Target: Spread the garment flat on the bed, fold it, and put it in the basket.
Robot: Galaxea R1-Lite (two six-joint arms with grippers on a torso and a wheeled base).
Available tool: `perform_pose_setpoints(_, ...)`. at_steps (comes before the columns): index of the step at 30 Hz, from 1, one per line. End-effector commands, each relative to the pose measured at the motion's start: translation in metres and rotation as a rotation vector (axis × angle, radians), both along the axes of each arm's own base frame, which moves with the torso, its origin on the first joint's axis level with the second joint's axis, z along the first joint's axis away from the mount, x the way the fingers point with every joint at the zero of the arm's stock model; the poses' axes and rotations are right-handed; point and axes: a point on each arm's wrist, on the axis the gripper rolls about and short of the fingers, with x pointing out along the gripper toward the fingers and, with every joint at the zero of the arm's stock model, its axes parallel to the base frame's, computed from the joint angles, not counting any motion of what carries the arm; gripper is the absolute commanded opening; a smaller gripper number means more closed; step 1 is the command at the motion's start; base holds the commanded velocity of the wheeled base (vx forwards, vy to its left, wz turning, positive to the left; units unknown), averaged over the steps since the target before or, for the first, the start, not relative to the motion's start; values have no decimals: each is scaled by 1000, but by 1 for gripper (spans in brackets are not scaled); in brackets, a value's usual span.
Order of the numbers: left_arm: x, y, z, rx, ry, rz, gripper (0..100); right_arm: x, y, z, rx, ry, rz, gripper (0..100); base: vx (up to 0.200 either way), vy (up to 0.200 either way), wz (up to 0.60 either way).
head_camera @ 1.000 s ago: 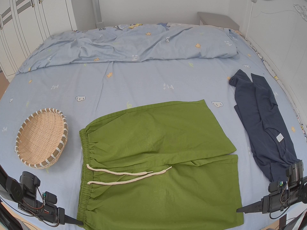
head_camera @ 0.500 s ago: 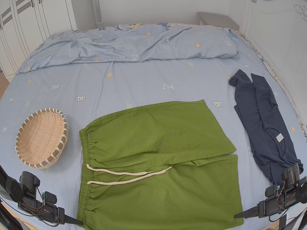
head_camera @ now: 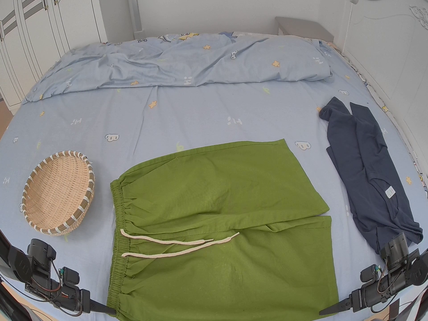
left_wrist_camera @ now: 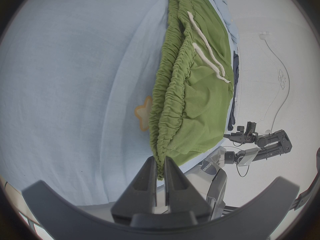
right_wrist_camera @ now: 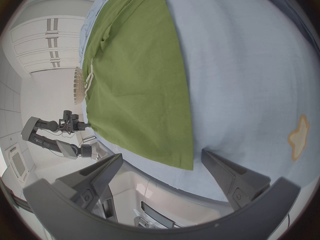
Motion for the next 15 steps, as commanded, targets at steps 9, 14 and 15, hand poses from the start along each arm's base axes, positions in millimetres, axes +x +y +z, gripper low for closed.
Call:
perform_pose_setpoints(9,0,0,0,-1,2,3,0,7,6,-5,63,3,40,100,0,0,0)
perform_pose_setpoints(14,0,0,0,-1,2,3,0,7,6,-5,63,4,36,100,0,0,0)
perform_pose_setpoints(15,0,0,0,-1,2,3,0,6,6,-5,63,4,37,100,0,0,0)
